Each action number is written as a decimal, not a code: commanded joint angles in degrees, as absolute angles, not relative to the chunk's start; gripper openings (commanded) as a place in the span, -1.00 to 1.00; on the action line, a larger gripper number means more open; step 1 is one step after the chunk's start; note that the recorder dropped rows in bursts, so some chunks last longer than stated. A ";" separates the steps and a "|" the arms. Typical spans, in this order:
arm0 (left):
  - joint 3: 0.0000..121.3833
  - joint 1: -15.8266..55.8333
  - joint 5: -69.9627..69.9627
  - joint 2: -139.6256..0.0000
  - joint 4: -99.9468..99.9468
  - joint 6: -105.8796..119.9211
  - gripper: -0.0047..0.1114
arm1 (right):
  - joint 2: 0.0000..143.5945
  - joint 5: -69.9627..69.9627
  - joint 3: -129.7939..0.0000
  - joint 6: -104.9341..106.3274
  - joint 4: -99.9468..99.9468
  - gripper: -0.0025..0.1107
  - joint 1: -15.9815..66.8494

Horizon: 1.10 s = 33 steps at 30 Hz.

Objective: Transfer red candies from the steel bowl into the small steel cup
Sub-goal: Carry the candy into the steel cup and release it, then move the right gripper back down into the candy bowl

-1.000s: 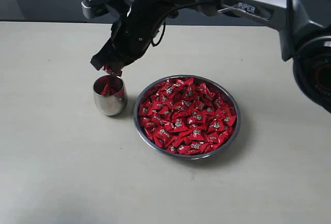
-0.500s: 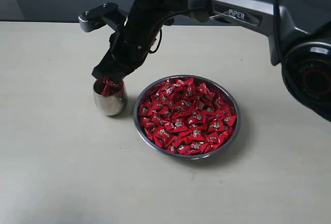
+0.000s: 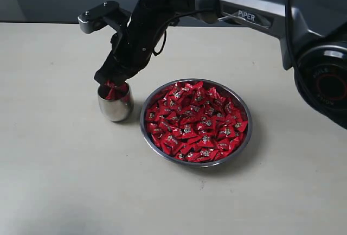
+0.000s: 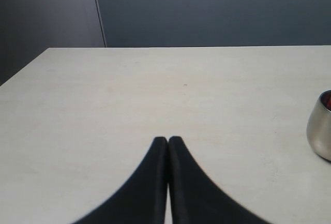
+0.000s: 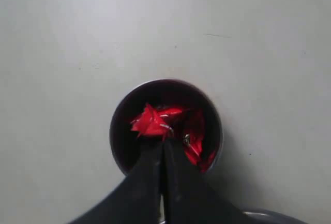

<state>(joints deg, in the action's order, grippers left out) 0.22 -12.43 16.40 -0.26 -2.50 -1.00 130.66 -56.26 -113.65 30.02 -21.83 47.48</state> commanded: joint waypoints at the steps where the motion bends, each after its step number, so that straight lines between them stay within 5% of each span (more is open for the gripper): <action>1: 0.00 -12.48 16.30 0.00 -2.57 -1.15 -0.91 | 130.53 -55.52 -113.93 31.38 -22.09 -0.97 47.47; 5: 0.00 -12.48 16.30 0.00 -2.57 -1.15 -0.91 | 130.53 -55.55 -113.93 31.52 -21.98 -0.93 47.47; 13: 0.00 -12.48 16.30 0.00 -2.57 -1.15 -0.91 | 130.53 -55.45 -113.93 31.52 -22.12 -0.35 47.47; 25: 0.00 -12.48 16.30 0.00 -2.57 -1.15 -0.91 | 129.18 -54.84 -113.93 29.63 -18.44 -0.41 47.36; 30: 0.00 -12.48 16.30 0.00 -2.57 -1.15 -0.91 | 125.91 -53.49 -113.93 23.11 -6.97 -0.91 47.08; 33: 0.00 -12.48 16.30 0.00 -2.57 -1.15 -0.91 | 124.19 -52.73 -113.93 17.86 -6.09 -0.97 44.68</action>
